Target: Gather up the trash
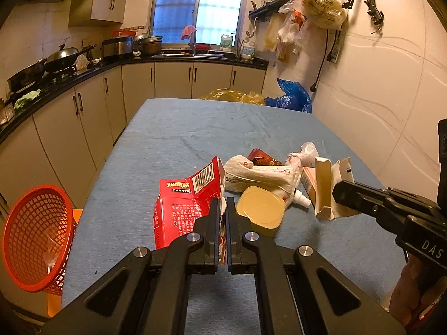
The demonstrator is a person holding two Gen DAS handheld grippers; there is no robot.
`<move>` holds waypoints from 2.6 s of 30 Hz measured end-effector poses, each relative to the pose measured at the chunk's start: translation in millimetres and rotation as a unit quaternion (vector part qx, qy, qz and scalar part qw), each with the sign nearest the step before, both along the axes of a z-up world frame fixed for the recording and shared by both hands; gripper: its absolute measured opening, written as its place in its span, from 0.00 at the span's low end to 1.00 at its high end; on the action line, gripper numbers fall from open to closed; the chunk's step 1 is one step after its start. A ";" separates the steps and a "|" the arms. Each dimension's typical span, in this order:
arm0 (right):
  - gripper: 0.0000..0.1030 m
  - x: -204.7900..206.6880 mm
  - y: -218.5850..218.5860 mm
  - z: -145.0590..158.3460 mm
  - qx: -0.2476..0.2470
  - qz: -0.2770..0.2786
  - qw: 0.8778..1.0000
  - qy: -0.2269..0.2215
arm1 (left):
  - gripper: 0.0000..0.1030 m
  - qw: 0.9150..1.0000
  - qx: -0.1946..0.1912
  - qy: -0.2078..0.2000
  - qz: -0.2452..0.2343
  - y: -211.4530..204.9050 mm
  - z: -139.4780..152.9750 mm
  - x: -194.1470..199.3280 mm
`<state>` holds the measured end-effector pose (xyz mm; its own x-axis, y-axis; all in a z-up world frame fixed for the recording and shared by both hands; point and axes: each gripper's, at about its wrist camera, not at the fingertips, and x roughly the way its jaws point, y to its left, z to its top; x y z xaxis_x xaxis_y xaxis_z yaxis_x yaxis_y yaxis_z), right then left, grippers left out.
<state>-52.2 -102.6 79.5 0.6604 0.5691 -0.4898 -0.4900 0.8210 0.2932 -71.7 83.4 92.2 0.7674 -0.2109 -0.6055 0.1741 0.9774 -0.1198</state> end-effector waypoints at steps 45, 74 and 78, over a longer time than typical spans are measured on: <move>0.06 3.6 -10.1 1.4 0.013 -0.003 1.000 0.010 | 0.03 1.000 0.007 0.000 -0.001 -12.2 -1.3 -1.1; 0.06 15.0 21.3 8.9 0.011 0.025 1.000 0.015 | 0.03 0.999 -0.017 -0.011 0.043 28.6 3.0 -8.5; 0.06 11.3 25.0 10.0 0.014 0.032 0.999 0.016 | 0.03 0.998 -0.017 -0.011 0.052 32.4 6.3 -13.8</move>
<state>-40.8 -77.6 89.5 0.6062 0.6236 -0.4937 -0.5320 0.7793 0.3311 -85.5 115.7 98.4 0.7999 -0.1493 -0.5812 0.0741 0.9857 -0.1513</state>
